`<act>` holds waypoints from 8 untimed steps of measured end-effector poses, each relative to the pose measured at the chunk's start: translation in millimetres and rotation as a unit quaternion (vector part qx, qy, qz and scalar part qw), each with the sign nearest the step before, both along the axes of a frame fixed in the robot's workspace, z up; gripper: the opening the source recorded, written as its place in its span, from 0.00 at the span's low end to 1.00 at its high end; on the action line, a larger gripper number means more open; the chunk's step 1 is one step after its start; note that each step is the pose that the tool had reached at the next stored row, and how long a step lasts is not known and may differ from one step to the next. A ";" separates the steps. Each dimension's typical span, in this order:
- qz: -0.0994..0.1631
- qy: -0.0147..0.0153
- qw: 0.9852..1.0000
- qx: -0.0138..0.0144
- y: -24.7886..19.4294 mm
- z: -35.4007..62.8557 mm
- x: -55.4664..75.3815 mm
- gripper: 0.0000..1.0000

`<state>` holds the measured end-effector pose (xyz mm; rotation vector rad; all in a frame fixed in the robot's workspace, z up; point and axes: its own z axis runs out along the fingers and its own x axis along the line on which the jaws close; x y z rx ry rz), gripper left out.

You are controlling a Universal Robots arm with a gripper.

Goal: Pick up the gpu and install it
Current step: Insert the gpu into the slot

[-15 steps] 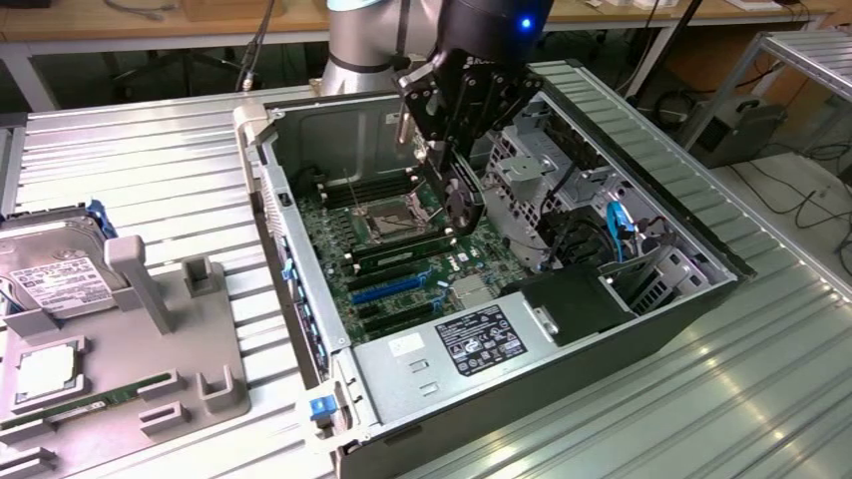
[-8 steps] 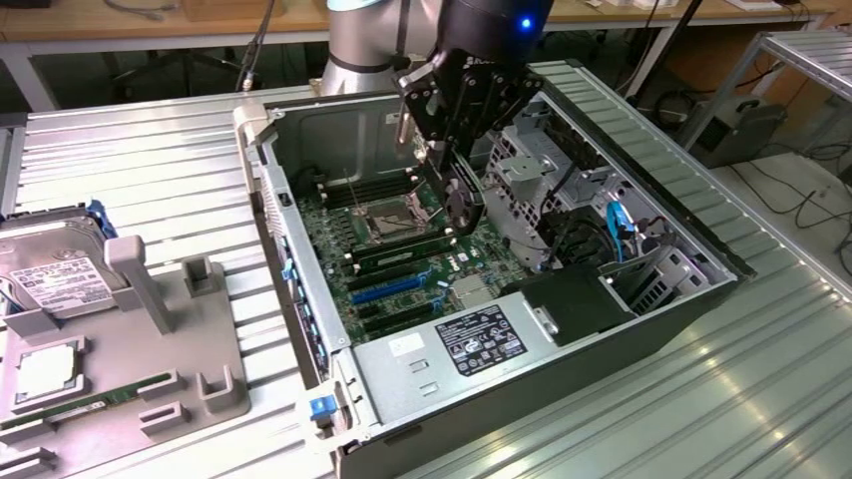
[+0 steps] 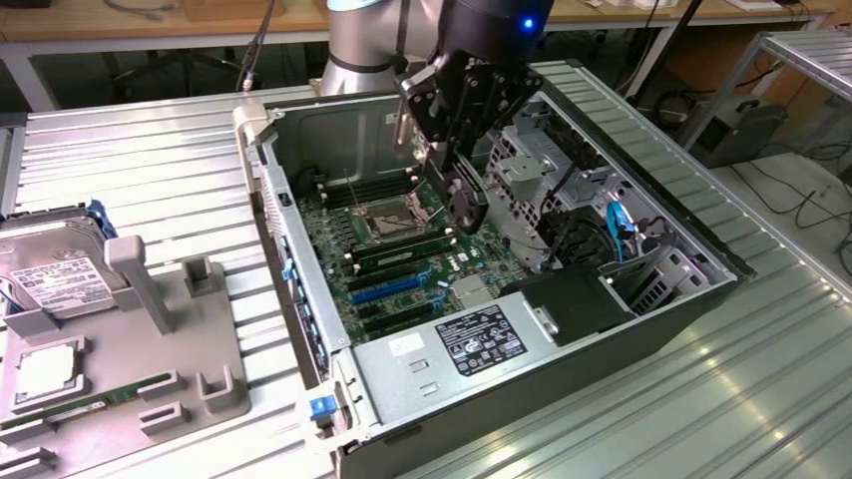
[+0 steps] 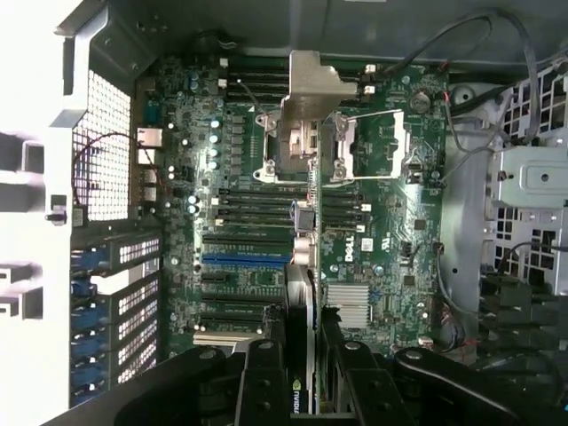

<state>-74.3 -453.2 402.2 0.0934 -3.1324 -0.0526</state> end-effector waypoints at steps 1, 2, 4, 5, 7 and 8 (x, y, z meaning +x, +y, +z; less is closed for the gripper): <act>0.011 -0.001 1.000 0.000 0.0 -0.1 0.0 0.26; 0.020 -0.002 1.000 0.000 0.0 -0.1 0.0 0.26; 0.041 -0.004 0.999 0.000 0.0 -0.4 0.0 0.26; 0.052 -0.004 0.999 0.000 0.0 -0.6 0.0 0.26; 0.070 -0.005 0.998 0.000 0.0 -0.8 0.0 0.26; 0.079 -0.006 0.997 0.000 0.0 -1.0 0.0 0.26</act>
